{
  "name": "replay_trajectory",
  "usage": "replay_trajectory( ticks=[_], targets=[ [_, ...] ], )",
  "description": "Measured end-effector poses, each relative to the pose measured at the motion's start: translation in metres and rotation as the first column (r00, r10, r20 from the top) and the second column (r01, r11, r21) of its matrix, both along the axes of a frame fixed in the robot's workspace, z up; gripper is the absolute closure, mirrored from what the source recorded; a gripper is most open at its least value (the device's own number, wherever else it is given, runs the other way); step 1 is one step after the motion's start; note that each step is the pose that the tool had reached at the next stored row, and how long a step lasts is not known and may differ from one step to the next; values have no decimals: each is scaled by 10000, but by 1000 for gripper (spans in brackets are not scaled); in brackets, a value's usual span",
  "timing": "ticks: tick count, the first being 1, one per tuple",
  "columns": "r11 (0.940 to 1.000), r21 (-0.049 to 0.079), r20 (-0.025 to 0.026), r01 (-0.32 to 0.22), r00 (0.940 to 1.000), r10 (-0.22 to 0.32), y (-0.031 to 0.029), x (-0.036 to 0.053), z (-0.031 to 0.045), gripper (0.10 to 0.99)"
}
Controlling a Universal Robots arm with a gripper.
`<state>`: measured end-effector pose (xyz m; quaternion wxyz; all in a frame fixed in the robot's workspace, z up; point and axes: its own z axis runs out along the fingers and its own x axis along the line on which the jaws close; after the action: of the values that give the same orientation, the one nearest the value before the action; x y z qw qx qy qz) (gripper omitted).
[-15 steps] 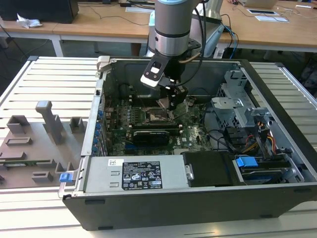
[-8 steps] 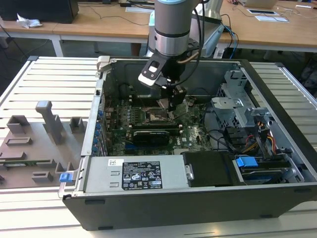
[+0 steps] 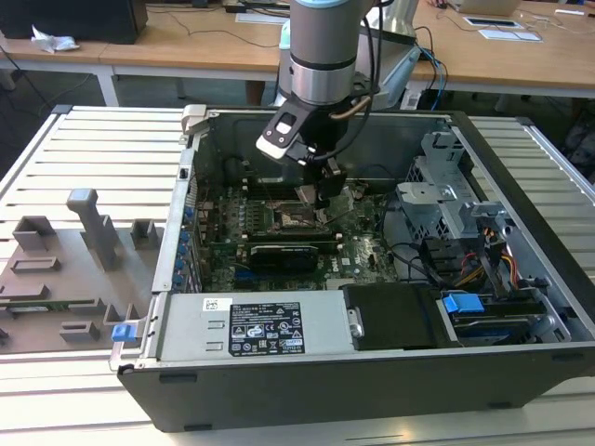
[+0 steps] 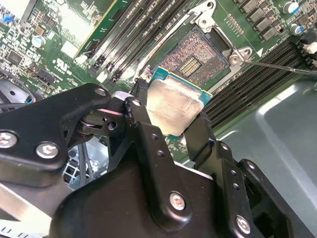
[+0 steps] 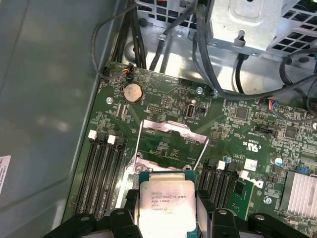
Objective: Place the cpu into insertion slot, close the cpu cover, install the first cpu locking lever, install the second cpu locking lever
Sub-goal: 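Place the cpu into insertion slot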
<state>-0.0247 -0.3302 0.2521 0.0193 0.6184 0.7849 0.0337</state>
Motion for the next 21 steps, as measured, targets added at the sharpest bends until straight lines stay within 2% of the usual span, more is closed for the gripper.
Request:
replay_trajectory(
  ticks=[11, 15, 18, 21],
  targets=[
    [9947, -5, 0, 1032, 9947, -1032, 0, 0, -2, 545],
    [9884, -5, 0, 1522, 9884, -1522, 0, 0, -2, 545],
    [9815, -5, 0, 1913, 9815, -1913, 0, 0, -3, 545],
    [9804, -5, 0, 1968, 9804, -1968, 0, 0, -3, 545]
  ],
)
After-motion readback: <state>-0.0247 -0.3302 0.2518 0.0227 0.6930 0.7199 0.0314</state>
